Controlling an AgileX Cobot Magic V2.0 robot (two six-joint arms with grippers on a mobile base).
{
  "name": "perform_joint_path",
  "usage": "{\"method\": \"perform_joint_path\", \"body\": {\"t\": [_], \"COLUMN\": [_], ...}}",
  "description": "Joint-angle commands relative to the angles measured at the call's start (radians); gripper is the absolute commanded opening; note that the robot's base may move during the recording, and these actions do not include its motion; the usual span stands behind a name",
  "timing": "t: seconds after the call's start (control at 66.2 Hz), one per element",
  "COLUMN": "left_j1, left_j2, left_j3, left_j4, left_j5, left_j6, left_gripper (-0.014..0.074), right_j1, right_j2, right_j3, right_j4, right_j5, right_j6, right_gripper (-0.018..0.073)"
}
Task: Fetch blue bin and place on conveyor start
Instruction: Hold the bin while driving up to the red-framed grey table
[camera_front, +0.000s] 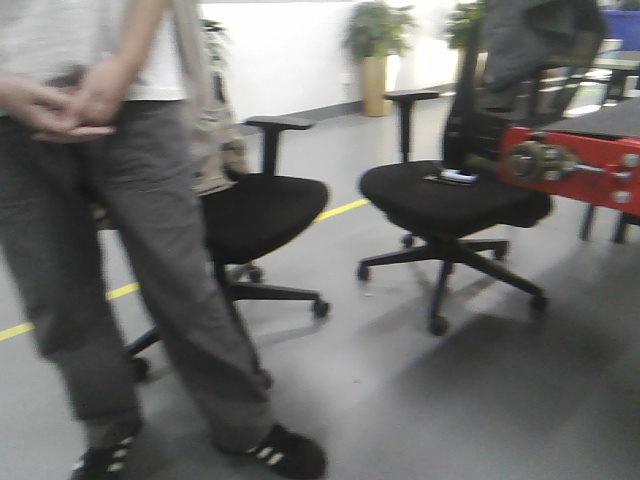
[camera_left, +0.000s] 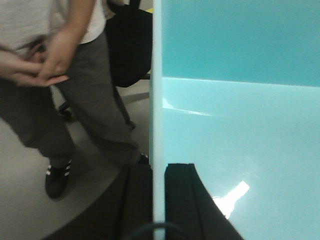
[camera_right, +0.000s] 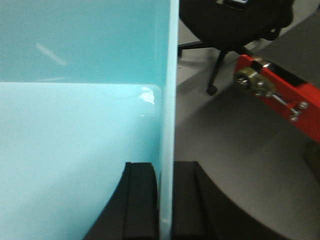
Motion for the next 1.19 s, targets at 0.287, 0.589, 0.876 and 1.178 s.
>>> {"method": "perform_joint_path", "body": {"t": [0.287, 0.589, 0.876, 1.178], "left_j1": [-0.007, -0.007, -0.007, -0.007], "left_j2": [-0.013, -0.013, -0.013, -0.013], "left_j3": [-0.013, -0.013, -0.013, -0.013], "left_j4": [0.026, 0.026, 0.026, 0.026], "left_j5": [-0.04, -0.04, -0.04, -0.04], "left_j6": [0.005, 0.005, 0.005, 0.005], "left_gripper": [-0.0111, -0.0111, -0.0111, -0.0111], "right_j1": [-0.001, -0.001, -0.001, -0.001], "right_j2": [-0.014, -0.014, -0.014, -0.014], "right_j3": [-0.009, -0.009, -0.009, -0.009], "right_j4": [-0.027, -0.027, -0.027, -0.027], "right_j5": [-0.02, -0.02, -0.02, -0.02], "right_j6": [-0.012, -0.012, -0.012, -0.012], "right_gripper": [-0.0158, -0.0158, -0.0158, -0.0158]}}
